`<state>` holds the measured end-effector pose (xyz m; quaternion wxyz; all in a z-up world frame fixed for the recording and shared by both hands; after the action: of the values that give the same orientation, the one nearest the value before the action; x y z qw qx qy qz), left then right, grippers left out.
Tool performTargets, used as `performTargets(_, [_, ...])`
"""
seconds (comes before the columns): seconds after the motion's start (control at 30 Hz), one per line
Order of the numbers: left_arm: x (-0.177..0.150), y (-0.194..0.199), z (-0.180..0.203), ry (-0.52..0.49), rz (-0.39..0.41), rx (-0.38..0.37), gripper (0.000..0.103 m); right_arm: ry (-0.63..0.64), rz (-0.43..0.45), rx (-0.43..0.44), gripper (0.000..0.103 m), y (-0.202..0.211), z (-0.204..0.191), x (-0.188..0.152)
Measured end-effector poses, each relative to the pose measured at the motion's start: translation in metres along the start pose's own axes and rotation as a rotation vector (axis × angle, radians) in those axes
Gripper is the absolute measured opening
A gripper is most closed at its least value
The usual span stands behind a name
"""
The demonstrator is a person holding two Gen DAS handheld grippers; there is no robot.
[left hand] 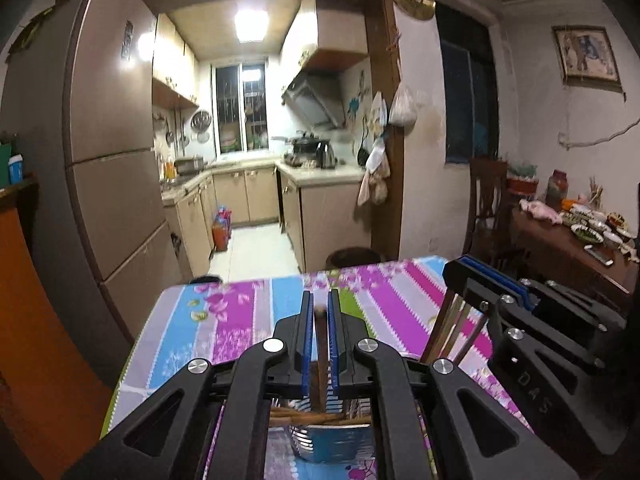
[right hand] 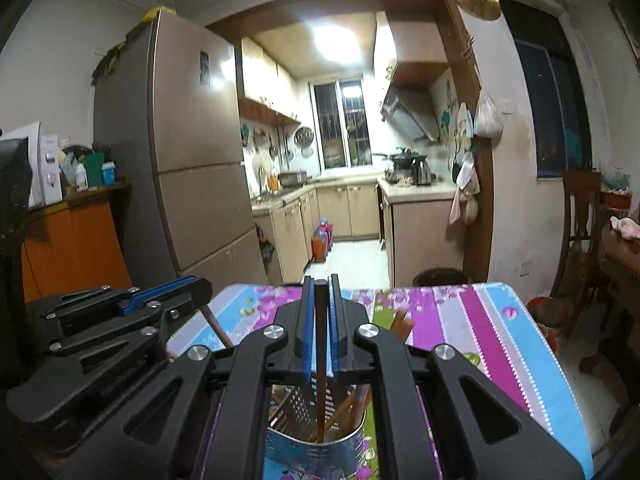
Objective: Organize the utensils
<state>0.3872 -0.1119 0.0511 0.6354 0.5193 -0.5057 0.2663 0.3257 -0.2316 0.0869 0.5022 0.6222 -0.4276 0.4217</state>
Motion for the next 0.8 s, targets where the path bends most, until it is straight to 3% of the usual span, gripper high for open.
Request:
performTargets(0.03, [-0.002,-0.003,-0.001,0.000,-0.008,-0.004,0.009,0.005,-0.006,-0.003,0.006,-0.001,-0.001,-0.002])
performTargets(0.1, [-0.003,-0.004,-0.005,0.002,-0.005,0.008,0.017,0.006,0.000,-0.017,0.020,0.001,0.001,-0.001])
performTargets(0.13, [-0.002,-0.001,-0.006,0.002,0.007,0.010,0.020,0.004,0.014,-0.019,0.023,0.004,0.002,0.002])
performTargets(0.37, [0.007,0.029,-0.010,-0.044,0.085,0.122,0.025,0.027,0.115,-0.050,0.024,0.044,0.013,0.022])
performTargets(0.43, [0.005,0.046,-0.013,-0.059,0.115,0.180,0.037,0.039,0.146,-0.069,0.040,0.065,0.018,0.021])
performTargets(0.47, [0.003,0.054,-0.014,-0.068,0.129,0.198,0.041,0.042,0.160,-0.078,0.059,0.074,0.019,0.020])
performTargets(0.5, [0.001,0.064,-0.014,-0.082,0.148,0.223,0.051,0.047,0.180,-0.087,0.074,0.085,0.021,0.018])
performTargets(0.53, [-0.002,0.075,-0.015,-0.094,0.166,0.251,0.067,0.062,0.205,-0.095,0.079,0.104,0.021,0.012])
performTargets(0.6, [-0.009,0.101,-0.019,-0.108,0.219,0.303,0.088,0.085,0.221,-0.111,0.098,0.123,0.024,0.003])
performTargets(0.7, [-0.023,0.131,-0.025,-0.096,0.252,0.327,0.098,0.103,0.246,-0.148,0.098,0.153,0.028,-0.015])
performTargets(0.8, [-0.034,0.158,-0.028,-0.054,0.281,0.308,0.098,0.076,0.203,-0.181,0.098,0.174,0.035,-0.037])
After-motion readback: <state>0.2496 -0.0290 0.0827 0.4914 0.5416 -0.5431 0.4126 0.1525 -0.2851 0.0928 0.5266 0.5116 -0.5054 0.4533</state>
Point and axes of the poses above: each gripper's, at about its wrist camera, not at the fingertips, and y roughly against the way its jaws point, z to its right, x to its top, the point moved 8 cm from there along -y, roughly the way its jaws point
